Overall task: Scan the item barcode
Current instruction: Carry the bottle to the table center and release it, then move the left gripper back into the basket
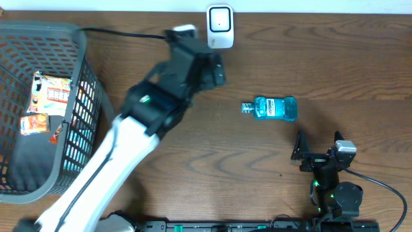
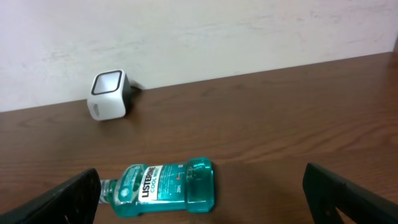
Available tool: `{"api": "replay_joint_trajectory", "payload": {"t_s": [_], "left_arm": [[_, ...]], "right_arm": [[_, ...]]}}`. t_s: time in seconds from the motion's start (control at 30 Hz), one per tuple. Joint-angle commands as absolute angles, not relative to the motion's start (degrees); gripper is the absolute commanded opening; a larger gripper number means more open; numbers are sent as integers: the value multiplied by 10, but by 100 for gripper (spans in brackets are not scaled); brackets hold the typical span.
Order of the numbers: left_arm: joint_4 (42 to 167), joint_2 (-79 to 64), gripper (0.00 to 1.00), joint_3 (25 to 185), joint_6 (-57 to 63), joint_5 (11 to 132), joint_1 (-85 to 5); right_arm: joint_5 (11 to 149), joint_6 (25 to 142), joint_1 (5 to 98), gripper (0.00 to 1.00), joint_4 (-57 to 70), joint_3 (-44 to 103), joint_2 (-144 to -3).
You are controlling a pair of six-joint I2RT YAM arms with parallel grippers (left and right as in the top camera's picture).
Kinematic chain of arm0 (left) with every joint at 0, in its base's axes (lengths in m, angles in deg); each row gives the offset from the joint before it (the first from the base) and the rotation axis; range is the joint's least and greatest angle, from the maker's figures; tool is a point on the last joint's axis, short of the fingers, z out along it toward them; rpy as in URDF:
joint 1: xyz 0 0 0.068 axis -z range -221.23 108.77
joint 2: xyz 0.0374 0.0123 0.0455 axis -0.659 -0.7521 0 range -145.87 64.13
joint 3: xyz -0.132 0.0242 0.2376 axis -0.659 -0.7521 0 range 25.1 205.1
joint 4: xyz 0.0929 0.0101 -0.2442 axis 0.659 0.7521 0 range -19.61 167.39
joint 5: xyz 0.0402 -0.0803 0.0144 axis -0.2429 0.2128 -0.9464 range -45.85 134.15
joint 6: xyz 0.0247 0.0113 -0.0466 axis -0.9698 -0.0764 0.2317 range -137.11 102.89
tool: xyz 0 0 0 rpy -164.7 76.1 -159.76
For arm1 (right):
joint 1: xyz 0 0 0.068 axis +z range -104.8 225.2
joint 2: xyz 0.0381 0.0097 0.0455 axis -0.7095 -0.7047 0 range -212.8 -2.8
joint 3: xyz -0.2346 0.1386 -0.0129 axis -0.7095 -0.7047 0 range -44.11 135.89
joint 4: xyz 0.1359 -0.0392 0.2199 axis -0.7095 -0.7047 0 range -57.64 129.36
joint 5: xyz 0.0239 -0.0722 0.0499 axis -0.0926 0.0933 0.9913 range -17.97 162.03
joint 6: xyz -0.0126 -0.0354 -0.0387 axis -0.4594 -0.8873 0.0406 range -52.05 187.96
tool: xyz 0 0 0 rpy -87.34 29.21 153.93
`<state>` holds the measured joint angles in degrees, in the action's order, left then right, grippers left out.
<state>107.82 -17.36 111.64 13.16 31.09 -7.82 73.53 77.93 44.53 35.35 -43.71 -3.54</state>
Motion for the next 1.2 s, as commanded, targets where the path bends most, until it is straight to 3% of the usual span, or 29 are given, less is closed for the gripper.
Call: {"api": "replay_joint_trajectory", "payload": {"t_s": [0.0, 0.53, 1.17], "left_arm": [[1081, -111, 98, 1123, 103, 245, -108], [1157, 62, 98, 1123, 95, 237, -295], [1188, 58, 98, 1123, 108, 210, -393]], "right_arm": [[732, 773, 448, 99, 352, -438, -34], [732, 773, 448, 99, 352, -438, -34], [732, 773, 448, 99, 352, -438, -34]]}}
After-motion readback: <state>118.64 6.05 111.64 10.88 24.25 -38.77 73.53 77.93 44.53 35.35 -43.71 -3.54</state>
